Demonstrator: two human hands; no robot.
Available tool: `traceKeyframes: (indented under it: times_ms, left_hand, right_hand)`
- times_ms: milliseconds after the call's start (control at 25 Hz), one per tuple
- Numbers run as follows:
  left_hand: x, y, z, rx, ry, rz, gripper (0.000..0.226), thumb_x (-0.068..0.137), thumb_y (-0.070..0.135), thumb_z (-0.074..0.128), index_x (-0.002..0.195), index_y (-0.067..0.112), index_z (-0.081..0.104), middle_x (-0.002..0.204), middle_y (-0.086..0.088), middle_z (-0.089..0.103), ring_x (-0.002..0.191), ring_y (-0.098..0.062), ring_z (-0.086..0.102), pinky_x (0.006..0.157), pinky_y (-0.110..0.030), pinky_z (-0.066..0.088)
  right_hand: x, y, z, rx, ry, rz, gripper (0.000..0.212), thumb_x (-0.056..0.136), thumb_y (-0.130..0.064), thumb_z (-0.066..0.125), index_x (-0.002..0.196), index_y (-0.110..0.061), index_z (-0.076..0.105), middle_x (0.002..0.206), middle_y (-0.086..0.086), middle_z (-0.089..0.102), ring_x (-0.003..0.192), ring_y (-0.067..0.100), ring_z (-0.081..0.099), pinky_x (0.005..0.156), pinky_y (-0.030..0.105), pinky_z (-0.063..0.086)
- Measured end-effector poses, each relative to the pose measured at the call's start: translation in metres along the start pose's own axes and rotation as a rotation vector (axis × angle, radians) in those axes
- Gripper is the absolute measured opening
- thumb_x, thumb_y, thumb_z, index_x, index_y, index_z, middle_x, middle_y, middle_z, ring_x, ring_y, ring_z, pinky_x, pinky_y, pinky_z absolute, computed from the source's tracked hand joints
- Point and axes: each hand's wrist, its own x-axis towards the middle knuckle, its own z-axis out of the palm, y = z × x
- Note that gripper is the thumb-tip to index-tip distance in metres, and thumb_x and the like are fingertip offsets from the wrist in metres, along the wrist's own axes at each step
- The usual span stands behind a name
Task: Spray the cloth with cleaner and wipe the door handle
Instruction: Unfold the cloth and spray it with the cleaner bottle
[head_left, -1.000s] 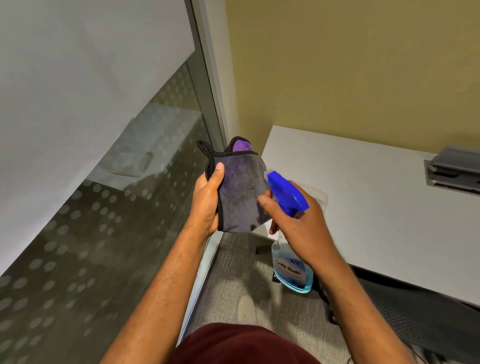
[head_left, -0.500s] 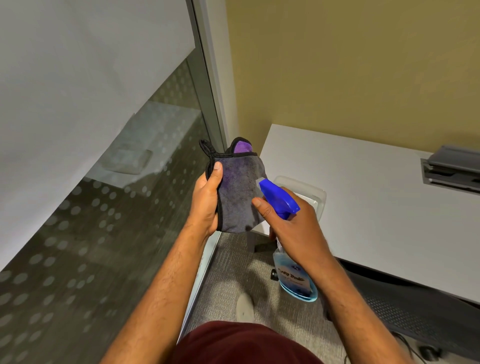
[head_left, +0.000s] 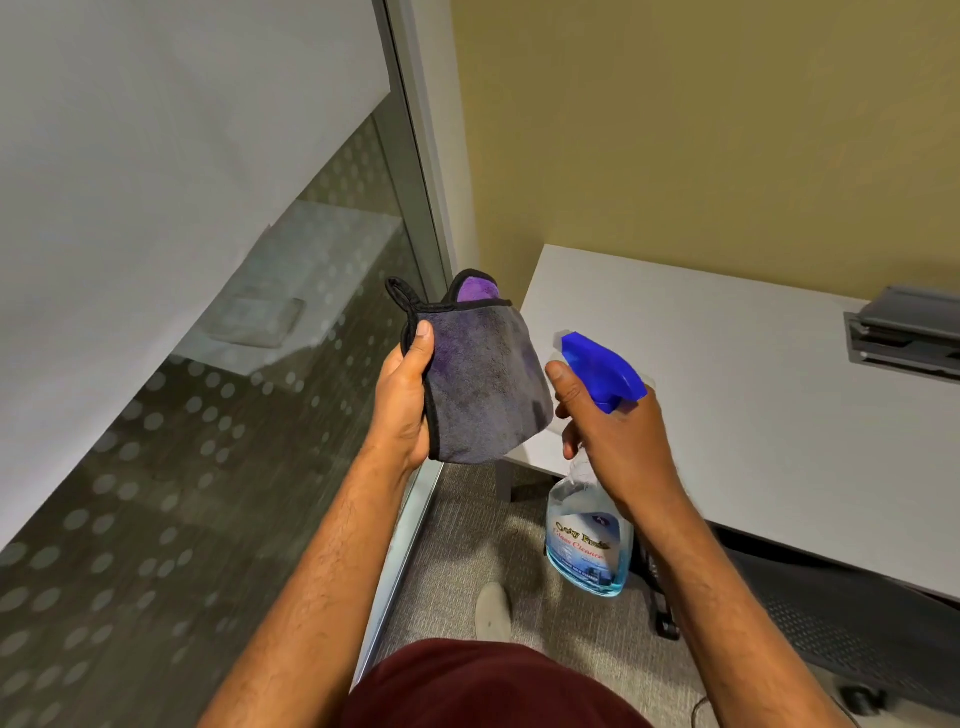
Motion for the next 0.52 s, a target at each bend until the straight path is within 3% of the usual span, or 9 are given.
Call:
traceKeyframes:
  times_ms: [80, 120, 240, 400, 520]
  left_hand:
    - [0.0, 0.003, -0.001, -0.022, 0.001, -0.004, 0.036, 0.099, 0.041, 0.064, 0.121, 0.014, 0.073, 0.122, -0.01, 0.076, 0.114, -0.026, 0.074, 0.086, -0.039, 0.062]
    - [0.0, 0.004, -0.002, -0.028, 0.007, -0.004, 0.036, 0.099, 0.041, 0.063, 0.121, 0.014, 0.073, 0.122, -0.01, 0.077, 0.113, -0.025, 0.074, 0.086, -0.039, 0.062]
    - [0.002, 0.008, -0.003, -0.036, 0.032, -0.008, 0.038, 0.101, 0.04, 0.06, 0.125, 0.012, 0.07, 0.121, -0.01, 0.077, 0.112, -0.024, 0.074, 0.087, -0.039, 0.062]
    - [0.004, 0.017, -0.004, -0.058, 0.056, -0.025, 0.033, 0.107, 0.037, 0.054, 0.124, 0.013, 0.07, 0.123, -0.01, 0.075, 0.115, -0.025, 0.072, 0.102, -0.05, 0.057]
    - [0.006, 0.023, -0.002, -0.077, 0.073, -0.04, 0.044, 0.108, 0.036, 0.05, 0.138, 0.006, 0.061, 0.136, -0.018, 0.067, 0.125, -0.031, 0.066, 0.109, -0.053, 0.051]
  right_hand:
    - [0.004, 0.0, -0.005, 0.041, 0.001, 0.013, 0.017, 0.083, -0.071, 0.065, 0.099, -0.066, 0.065, 0.08, 0.01, 0.069, 0.046, 0.014, 0.058, 0.055, 0.023, 0.053]
    - [0.007, 0.0, -0.009, 0.049, 0.008, 0.026, 0.02, 0.082, -0.071, 0.065, 0.102, -0.066, 0.063, 0.082, 0.007, 0.07, 0.047, 0.013, 0.058, 0.055, 0.021, 0.053]
    - [0.012, 0.004, -0.019, 0.051, 0.033, 0.076, 0.03, 0.083, -0.07, 0.067, 0.105, -0.049, 0.065, 0.08, -0.005, 0.074, 0.047, 0.012, 0.058, 0.055, 0.02, 0.053]
    - [0.016, 0.011, -0.028, 0.051, 0.079, 0.167, 0.039, 0.089, -0.06, 0.069, 0.085, -0.022, 0.068, 0.062, -0.002, 0.066, 0.047, 0.012, 0.058, 0.052, 0.022, 0.052]
    - [0.014, 0.009, -0.031, 0.098, 0.086, 0.159, 0.03, 0.087, -0.062, 0.07, 0.089, -0.032, 0.07, 0.07, -0.002, 0.069, 0.047, 0.013, 0.057, 0.054, 0.026, 0.052]
